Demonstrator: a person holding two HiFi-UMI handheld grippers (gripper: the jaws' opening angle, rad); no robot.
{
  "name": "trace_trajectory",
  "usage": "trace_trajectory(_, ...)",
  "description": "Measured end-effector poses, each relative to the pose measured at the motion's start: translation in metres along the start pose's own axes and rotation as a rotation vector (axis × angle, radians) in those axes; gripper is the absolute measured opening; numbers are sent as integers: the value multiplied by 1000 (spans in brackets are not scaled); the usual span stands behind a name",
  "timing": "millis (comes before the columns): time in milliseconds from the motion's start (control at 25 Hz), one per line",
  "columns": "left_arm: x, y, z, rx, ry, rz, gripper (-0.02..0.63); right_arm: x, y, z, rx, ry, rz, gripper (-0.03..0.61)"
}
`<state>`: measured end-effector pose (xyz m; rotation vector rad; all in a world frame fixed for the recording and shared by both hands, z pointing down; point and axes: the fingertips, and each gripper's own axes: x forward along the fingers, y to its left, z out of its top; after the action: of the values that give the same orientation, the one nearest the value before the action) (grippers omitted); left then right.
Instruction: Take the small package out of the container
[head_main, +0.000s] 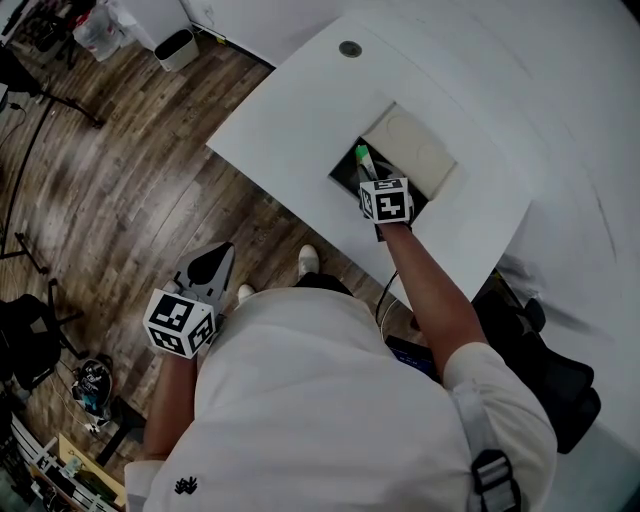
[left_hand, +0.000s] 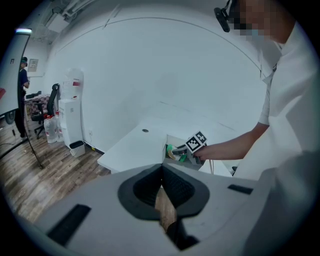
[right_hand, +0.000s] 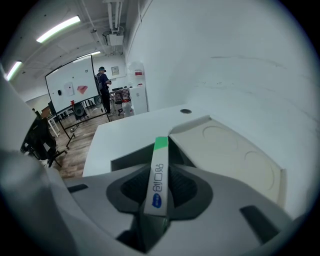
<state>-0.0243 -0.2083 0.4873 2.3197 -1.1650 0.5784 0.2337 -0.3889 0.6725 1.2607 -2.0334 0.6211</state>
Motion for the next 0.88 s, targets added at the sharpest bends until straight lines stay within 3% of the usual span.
trace_trajectory(560,-32,18,-13,24,-41,-48,6,-37,13,16,-30,-31,-64,94)
trace_trajectory(880,-56,27,-22,39,-57,-87,6,-73,44,34,-90,-62,-84,93)
